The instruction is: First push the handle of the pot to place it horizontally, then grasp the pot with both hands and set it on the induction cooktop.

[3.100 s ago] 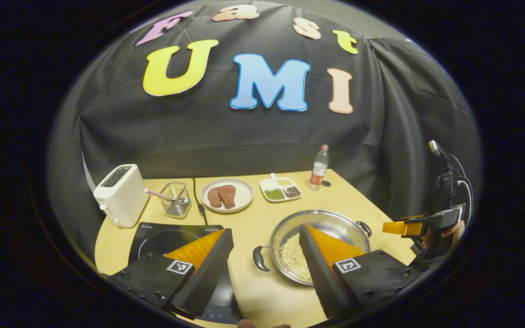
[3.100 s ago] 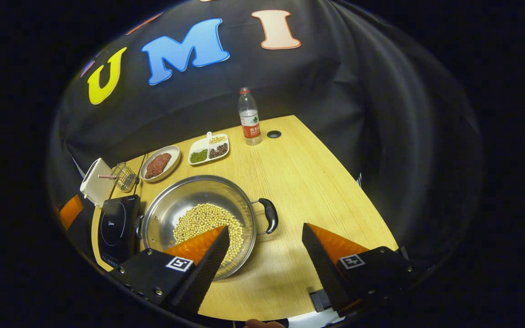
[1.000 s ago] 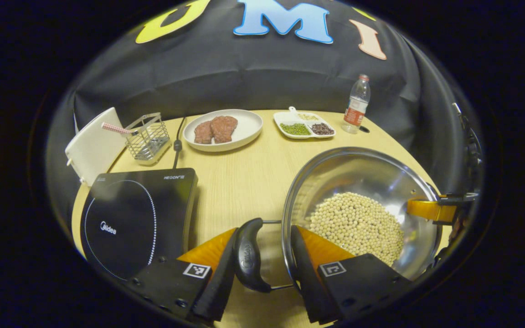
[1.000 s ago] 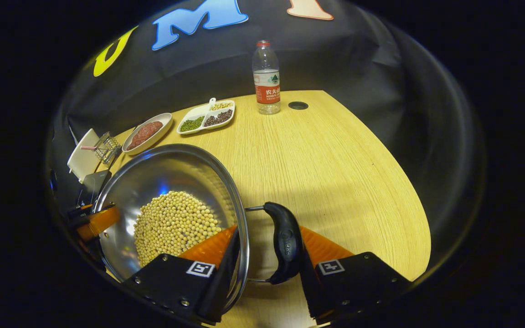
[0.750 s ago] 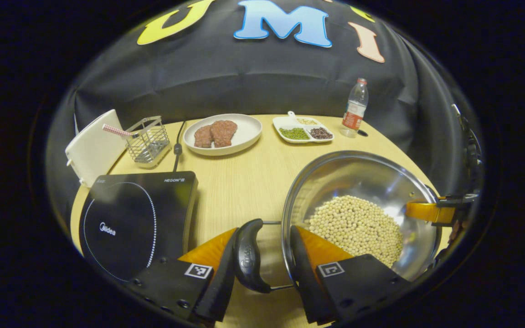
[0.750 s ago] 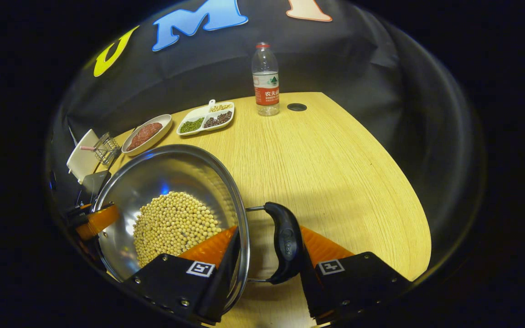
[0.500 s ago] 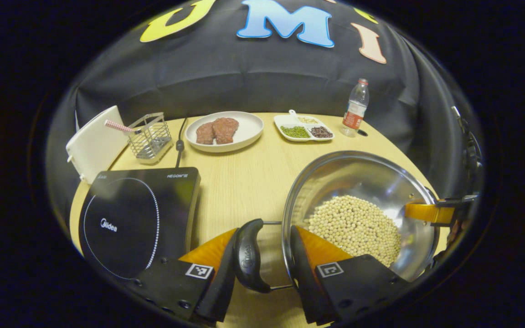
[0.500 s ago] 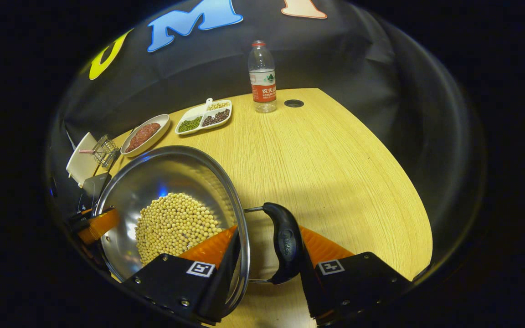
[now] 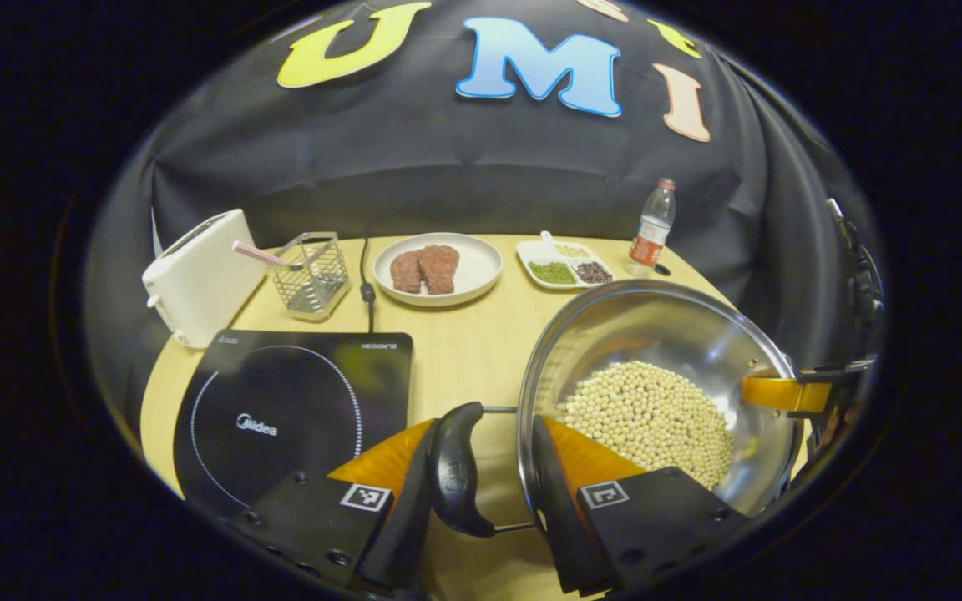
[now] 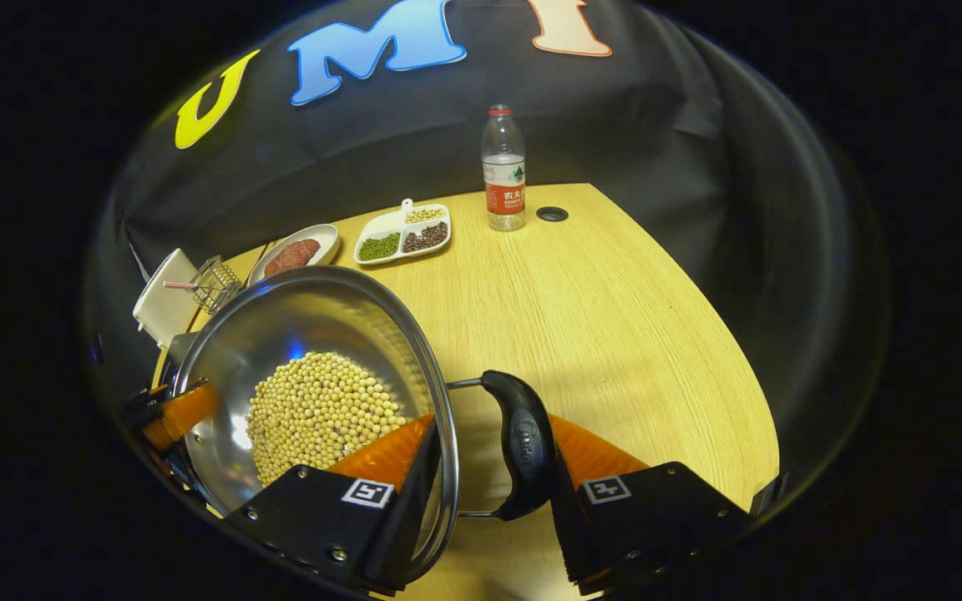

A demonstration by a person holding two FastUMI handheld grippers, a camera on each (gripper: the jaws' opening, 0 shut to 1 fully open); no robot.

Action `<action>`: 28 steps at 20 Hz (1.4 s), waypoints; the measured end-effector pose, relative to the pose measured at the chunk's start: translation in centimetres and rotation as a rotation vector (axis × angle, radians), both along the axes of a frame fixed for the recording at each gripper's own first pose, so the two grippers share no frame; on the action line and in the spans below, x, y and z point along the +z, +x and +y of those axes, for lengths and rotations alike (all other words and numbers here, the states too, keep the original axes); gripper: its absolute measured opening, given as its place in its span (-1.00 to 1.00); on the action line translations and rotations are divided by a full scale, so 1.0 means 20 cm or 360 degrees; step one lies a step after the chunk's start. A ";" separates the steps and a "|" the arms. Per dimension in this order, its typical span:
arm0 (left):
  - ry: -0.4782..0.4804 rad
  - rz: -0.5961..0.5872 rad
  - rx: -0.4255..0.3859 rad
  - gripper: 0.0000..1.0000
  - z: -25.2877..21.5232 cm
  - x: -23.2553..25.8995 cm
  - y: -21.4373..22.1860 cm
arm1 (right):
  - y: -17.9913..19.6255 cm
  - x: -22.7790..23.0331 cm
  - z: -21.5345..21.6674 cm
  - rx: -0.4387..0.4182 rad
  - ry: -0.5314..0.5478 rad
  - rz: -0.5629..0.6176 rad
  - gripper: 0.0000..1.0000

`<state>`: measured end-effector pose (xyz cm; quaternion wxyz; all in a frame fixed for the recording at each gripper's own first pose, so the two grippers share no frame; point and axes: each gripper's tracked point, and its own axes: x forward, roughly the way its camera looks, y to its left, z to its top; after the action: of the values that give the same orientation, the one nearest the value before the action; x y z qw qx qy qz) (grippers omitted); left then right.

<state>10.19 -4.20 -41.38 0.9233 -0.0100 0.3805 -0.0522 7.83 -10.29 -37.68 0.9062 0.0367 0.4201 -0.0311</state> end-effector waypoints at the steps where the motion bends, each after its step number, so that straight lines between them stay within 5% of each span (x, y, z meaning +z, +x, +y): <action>1: -0.0004 0.0002 0.0008 0.33 0.03 0.02 -0.02 | -0.02 0.02 0.03 0.0013 -0.0006 -0.0004 0.34; 14: -0.0014 -0.0041 0.0119 0.36 0.52 0.29 -0.21 | -0.12 0.23 0.49 0.0136 0.0006 -0.0042 0.35; 26: 0.0006 -0.0003 0.0234 0.29 1.00 0.29 -0.28 | -0.11 0.15 0.93 0.0274 0.0017 0.0020 0.34; 27: 0.0013 -0.0003 0.0232 0.42 1.03 0.29 -0.27 | -0.11 0.15 0.96 0.0279 0.0020 0.0024 0.34; 28: 0.0021 -0.0002 0.0231 0.29 1.06 0.28 -0.26 | -0.10 0.14 0.99 0.0283 0.0024 0.0026 0.34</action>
<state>5.07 16.98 -35.70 0.9249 -0.0315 0.3784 0.0174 5.85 9.49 -34.84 0.9016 0.0058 0.4294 0.0524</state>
